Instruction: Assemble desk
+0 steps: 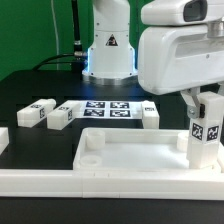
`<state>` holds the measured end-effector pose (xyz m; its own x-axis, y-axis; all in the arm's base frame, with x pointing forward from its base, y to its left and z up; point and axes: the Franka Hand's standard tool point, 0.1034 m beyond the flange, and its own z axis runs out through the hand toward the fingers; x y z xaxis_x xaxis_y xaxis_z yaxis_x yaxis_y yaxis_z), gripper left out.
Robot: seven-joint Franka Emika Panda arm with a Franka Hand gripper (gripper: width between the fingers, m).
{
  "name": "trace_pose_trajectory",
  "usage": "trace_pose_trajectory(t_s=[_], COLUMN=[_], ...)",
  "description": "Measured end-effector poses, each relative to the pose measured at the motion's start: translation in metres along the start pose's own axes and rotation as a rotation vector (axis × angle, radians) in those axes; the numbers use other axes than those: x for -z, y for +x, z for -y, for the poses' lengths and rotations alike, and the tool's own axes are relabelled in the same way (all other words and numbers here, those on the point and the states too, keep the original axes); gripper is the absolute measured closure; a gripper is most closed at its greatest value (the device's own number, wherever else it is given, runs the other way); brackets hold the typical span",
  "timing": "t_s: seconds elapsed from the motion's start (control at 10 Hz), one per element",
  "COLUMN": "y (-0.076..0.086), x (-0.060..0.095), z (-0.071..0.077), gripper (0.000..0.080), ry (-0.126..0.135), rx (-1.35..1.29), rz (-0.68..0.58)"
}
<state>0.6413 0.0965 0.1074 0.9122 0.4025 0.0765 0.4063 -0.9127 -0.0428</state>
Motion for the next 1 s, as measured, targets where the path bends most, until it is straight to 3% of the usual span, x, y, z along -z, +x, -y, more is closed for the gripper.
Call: trace_pose_trajectory(t_s=[0.5,1.0], y=[0.0000,0.0017], x=[-0.0007,-0.0010], z=[-0.0029,-0.0011], gripper=[0.0509,0.0509], ry=[0.012,0.019], rx=[-0.569,-0.976], rz=[-0.025,-0.031])
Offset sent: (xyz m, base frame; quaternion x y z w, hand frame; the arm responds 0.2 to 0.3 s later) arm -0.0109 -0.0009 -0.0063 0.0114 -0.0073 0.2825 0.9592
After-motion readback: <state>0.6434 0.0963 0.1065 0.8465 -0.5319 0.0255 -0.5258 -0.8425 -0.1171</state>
